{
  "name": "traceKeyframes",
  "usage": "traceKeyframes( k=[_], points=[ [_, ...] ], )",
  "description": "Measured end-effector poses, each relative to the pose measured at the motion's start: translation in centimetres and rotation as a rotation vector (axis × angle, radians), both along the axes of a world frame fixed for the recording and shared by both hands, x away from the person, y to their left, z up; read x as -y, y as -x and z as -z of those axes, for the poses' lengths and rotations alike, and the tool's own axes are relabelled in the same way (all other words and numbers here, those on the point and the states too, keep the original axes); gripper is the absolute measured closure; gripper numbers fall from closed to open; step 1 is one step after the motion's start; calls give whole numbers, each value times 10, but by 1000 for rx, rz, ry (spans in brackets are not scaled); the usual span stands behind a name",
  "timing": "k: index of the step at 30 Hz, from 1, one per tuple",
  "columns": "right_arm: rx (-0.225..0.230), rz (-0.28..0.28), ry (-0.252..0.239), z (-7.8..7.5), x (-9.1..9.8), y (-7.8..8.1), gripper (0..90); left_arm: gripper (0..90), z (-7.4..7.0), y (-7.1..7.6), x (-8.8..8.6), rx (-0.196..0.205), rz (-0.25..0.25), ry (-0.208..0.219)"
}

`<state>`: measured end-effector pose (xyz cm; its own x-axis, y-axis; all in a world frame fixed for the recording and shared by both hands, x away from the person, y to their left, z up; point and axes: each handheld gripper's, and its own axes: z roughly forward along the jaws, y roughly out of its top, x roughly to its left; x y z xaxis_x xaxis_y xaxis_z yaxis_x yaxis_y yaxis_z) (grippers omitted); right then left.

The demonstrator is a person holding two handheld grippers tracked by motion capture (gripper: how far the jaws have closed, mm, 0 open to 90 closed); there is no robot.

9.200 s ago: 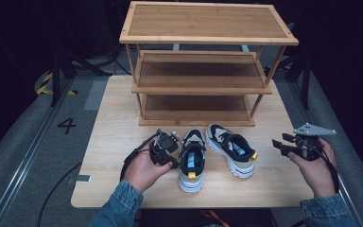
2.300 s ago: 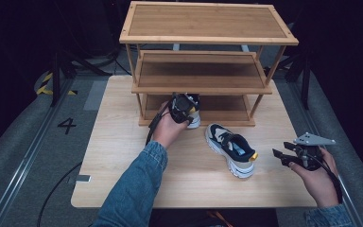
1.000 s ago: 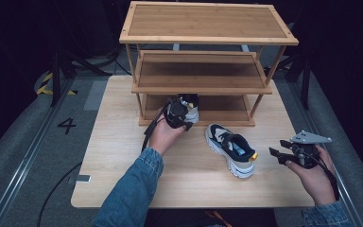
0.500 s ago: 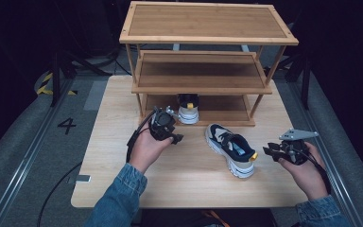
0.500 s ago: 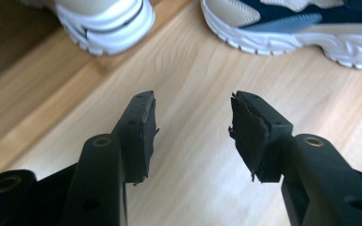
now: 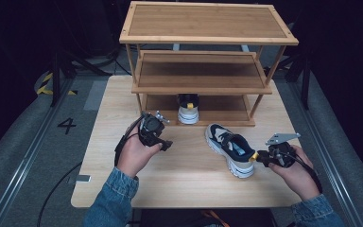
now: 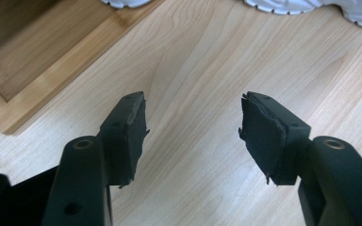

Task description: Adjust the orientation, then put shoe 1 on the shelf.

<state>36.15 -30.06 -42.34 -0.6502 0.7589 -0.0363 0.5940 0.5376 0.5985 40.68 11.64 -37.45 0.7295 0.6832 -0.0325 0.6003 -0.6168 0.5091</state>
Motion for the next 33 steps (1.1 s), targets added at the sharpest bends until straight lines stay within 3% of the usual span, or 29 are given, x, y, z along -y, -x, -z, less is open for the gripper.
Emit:
traceKeyframes(
  k=[3, 10, 13, 19, 22, 24, 26, 29, 33],
  points=[
    [-4, -11, 26, 0, -4, 2, 749, 393, 1, 0, -2, -5, -2, -7],
    [-23, -52, 27, -2, -14, 9, 750, 393, 3, -2, -7, -13, -9, -15],
    [-46, -106, 21, -3, -27, 15, 728, 393, 2, -2, -8, -18, -14, -13],
    [-49, -155, 24, -3, -42, 21, 707, 393, 3, -2, -8, -26, -6, -24],
    [-44, -189, 29, -3, -49, 23, 653, 393, 2, -1, -9, -29, -13, -21],
    [-43, -201, 48, -3, -48, 22, 499, 393, 2, -1, -10, -32, -12, -21],
    [-44, -221, 118, -4, -48, 23, 485, 392, 2, -1, -11, -24, -14, -21],
    [-39, -219, 120, -10, -46, 25, 399, 392, 2, 0, -14, -28, -21, -18],
    [-12, -236, 126, -24, -46, 30, 376, 388, 2, 2, -17, -38, -17, -23]
  ],
)
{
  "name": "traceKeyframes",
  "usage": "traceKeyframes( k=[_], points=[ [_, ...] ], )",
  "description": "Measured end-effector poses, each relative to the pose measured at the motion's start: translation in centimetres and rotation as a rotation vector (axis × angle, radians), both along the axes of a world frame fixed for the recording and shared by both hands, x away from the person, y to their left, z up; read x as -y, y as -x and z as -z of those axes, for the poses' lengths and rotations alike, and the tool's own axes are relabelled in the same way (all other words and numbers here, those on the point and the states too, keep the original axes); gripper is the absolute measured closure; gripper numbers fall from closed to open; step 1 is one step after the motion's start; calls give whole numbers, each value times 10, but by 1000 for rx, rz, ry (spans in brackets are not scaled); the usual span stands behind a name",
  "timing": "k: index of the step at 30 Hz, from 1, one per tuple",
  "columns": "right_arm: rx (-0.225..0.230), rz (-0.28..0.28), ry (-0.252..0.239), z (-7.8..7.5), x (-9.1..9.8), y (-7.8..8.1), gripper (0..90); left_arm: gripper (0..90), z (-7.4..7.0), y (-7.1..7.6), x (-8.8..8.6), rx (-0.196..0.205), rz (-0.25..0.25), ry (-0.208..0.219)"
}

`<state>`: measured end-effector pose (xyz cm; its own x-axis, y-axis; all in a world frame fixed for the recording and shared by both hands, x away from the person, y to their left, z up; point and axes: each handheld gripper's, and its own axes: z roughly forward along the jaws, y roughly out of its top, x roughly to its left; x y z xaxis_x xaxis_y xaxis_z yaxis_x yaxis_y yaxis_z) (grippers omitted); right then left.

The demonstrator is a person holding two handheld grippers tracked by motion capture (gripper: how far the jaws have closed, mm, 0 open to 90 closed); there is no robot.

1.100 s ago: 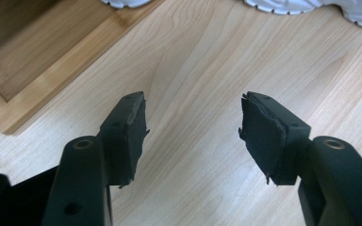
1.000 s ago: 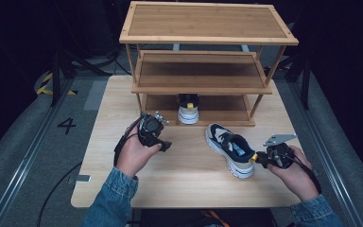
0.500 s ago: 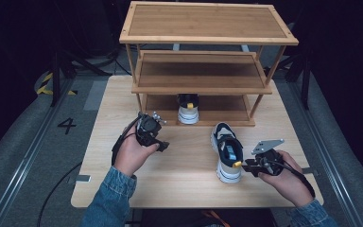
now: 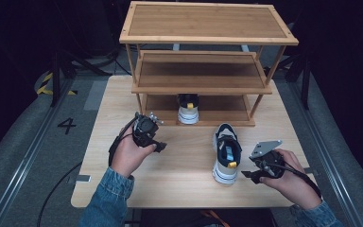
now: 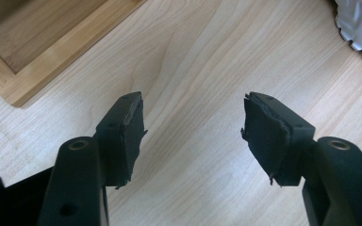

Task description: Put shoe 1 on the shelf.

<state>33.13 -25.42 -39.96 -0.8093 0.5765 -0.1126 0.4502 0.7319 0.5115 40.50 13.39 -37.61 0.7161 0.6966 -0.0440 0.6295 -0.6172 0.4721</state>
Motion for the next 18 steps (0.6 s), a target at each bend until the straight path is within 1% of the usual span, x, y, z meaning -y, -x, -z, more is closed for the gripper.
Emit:
traceKeyframes(
  k=[2, 3, 4, 5, 8, 10, 11, 13, 16, 17, 18],
  points=[
    [-7, -14, 3, -6, -1, 3, 343, 377, 1, 1, -1, -1, -3, -5],
    [-10, -23, 1, -8, -2, 4, 344, 373, 1, 2, -2, -10, -9, -16],
    [-8, -21, -3, -11, -3, 5, 344, 366, 2, 3, -3, -9, -4, -24],
    [-3, -26, -12, -14, -4, 6, 343, 364, 1, 4, -4, -17, -11, -36],
    [0, -40, -19, -20, -9, 8, 339, 354, 4, 6, -8, -46, -17, -43],
    [14, -57, -36, -24, -14, 9, 329, 332, 5, 7, -11, -53, -24, -65],
    [12, -63, -40, -26, -16, 10, 323, 324, 6, 7, -13, -55, -31, -69],
    [19, -77, -46, -27, -21, 10, 316, 311, 7, 8, -15, -63, -42, -70],
    [31, -101, -48, -25, -28, 8, 305, 287, 9, 10, -18, -66, -50, -88],
    [28, -107, -49, -24, -30, 6, 311, 286, 9, 11, -19, -69, -55, -85],
    [27, -119, -44, -23, -32, 5, 315, 286, 10, 11, -20, -68, -51, -90]
  ],
)
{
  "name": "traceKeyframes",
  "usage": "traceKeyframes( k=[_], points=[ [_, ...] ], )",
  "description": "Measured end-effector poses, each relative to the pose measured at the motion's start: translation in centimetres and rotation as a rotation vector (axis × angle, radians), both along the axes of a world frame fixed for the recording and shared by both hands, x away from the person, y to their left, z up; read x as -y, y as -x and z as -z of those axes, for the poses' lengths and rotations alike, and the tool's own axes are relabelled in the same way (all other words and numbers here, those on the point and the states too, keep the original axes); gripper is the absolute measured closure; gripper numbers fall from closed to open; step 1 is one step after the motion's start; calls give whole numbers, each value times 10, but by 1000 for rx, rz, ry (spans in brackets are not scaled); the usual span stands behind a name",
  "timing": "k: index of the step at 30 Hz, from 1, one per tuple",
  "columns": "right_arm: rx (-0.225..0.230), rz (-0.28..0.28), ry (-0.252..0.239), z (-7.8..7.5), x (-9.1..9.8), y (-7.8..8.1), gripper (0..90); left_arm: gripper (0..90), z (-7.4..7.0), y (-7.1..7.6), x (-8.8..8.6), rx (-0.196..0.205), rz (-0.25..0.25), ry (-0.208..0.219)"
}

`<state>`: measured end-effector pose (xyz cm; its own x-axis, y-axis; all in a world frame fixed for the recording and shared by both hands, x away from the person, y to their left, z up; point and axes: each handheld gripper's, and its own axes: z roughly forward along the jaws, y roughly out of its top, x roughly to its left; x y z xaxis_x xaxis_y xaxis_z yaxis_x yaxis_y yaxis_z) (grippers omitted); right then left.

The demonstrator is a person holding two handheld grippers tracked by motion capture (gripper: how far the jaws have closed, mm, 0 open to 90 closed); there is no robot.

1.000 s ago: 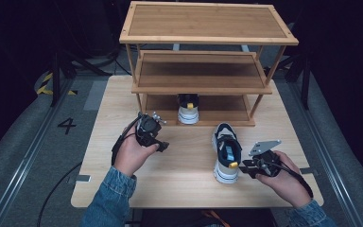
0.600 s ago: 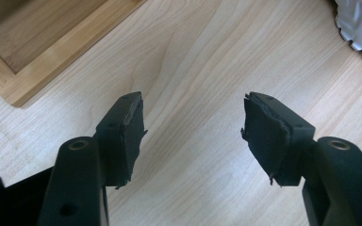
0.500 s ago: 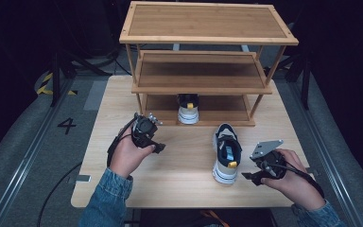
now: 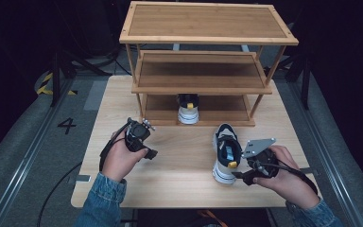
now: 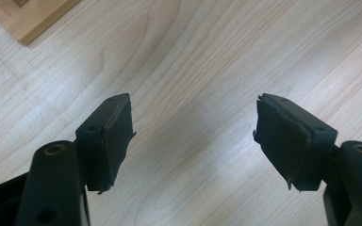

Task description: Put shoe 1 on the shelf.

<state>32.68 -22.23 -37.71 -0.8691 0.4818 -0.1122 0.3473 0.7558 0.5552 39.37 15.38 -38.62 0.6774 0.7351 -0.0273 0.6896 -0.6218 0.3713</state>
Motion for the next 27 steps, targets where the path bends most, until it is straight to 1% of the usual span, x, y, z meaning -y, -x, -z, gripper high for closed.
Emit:
traceKeyframes(
  k=[1, 2, 4, 5, 7, 8, 9, 10, 11, 12, 13, 14, 16, 17, 18, 19, 20, 21, 22, 23, 24, 27],
  points=[
    [1, -5, 8, 2, -2, -2, 316, 285, 1, 1, -1, -10, -10, 0],
    [15, -8, 22, 4, -5, -3, 320, 284, 2, 2, -2, -6, -6, -8],
    [10, -15, 24, 7, -9, -7, 346, 279, 3, 4, -5, -16, -13, -18],
    [5, -10, 9, 8, -11, -9, 366, 278, 4, 5, -6, -21, -17, -20],
    [-6, -14, -2, 10, -15, -13, 399, 275, 5, 7, -9, -24, -22, -24],
    [-16, -21, -2, 11, -17, -15, 419, 274, 5, 7, -10, -24, -28, -20],
    [-26, -28, -1, 12, -19, -17, 437, 273, 6, 8, -11, -24, -31, -25],
    [-26, -28, -1, 12, -19, -17, 437, 272, 6, 8, -11, -24, -31, -25],
    [-37, -37, 6, 14, -21, -19, 450, 272, 6, 8, -13, -30, -36, -27],
    [-54, -43, 10, 17, -24, -21, 468, 269, 6, 9, -14, -30, -39, -28],
    [-83, -40, 18, 22, -26, -25, 465, 258, 7, 9, -14, -31, -46, -28],
    [-89, -36, 23, 23, -27, -26, 465, 258, 8, 9, -16, -35, -49, -31],
    [-100, -38, 40, 25, -28, -28, 492, 257, 9, 9, -17, -39, -56, -36],
    [-100, -38, 40, 25, -28, -28, 492, 257, 9, 9, -17, -39, -56, -36],
    [-107, -43, 40, 26, -29, -28, 501, 257, 9, 8, -17, -38, -56, -37],
    [-123, -51, 36, 26, -29, -28, 513, 257, 10, 8, -17, -39, -56, -36],
    [-125, -58, 41, 27, -30, -29, 519, 257, 10, 8, -16, -39, -53, -39],
    [-130, -62, 46, 27, -31, -29, 533, 257, 11, 7, -16, -44, -44, -40],
    [-141, -81, 57, 26, -32, -30, 573, 257, 11, 7, -16, -47, -41, -42],
    [-141, -81, 57, 26, -32, -30, 573, 257, 11, 7, -16, -47, -41, -42],
    [-157, -102, 64, 26, -34, -30, 620, 257, 11, 6, -15, -45, -49, -33],
    [-171, -119, 59, 26, -34, -30, 663, 257, 10, 4, -14, -46, -46, -31]
  ],
)
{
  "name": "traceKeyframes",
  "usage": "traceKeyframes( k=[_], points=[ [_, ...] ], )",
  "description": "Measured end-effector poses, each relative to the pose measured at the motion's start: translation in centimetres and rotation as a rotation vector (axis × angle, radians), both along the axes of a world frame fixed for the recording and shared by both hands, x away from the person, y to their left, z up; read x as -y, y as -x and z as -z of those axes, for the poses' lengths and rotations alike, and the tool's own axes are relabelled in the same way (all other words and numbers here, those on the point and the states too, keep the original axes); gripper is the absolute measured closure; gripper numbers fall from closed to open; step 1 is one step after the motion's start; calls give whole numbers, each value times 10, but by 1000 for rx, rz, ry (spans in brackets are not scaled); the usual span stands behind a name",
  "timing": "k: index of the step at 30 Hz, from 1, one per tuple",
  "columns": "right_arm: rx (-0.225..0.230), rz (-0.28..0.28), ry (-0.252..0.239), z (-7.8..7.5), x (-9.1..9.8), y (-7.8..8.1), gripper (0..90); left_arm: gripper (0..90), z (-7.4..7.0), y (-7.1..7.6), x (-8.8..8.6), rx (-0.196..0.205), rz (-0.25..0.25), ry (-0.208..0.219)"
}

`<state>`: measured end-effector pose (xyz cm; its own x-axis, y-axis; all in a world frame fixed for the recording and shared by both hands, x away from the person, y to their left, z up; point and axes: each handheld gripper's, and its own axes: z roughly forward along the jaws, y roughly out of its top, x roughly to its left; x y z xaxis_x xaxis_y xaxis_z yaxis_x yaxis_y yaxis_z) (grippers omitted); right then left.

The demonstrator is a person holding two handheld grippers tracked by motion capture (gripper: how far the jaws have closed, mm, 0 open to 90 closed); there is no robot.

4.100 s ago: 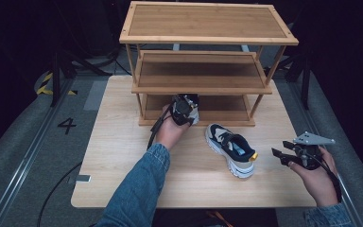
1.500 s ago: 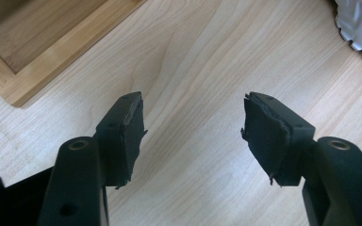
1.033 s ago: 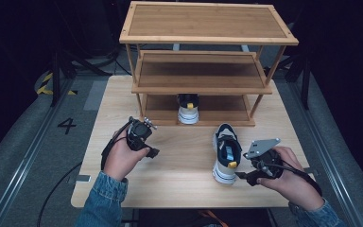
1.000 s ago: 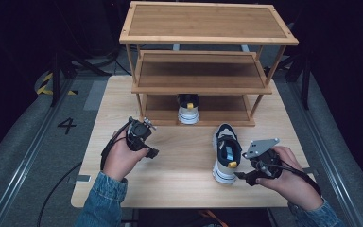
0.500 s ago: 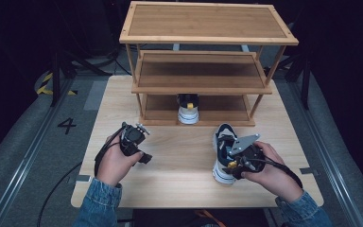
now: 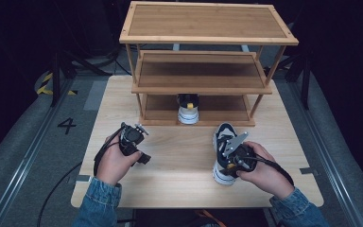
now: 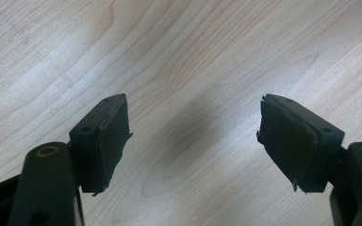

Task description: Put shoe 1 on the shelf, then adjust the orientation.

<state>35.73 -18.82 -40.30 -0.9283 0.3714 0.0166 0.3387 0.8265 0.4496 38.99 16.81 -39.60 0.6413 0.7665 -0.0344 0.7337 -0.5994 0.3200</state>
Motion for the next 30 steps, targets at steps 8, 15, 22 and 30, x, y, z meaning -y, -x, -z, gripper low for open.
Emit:
traceKeyframes(
  k=[8, 15, 22, 30],
  points=[
    [32, -38, 22, -7, 2, -4, 669, 257, -1, -4, 0, 2, 4, 14],
    [87, -43, 10, -24, 4, -16, 668, 256, 0, -7, -2, 4, -7, 21],
    [141, -71, 29, -37, 0, -41, 666, 251, -2, -7, -4, 13, -13, 26],
    [158, -110, 55, -37, -19, -76, 665, 249, -3, -3, -12, 18, -24, 31]
  ],
)
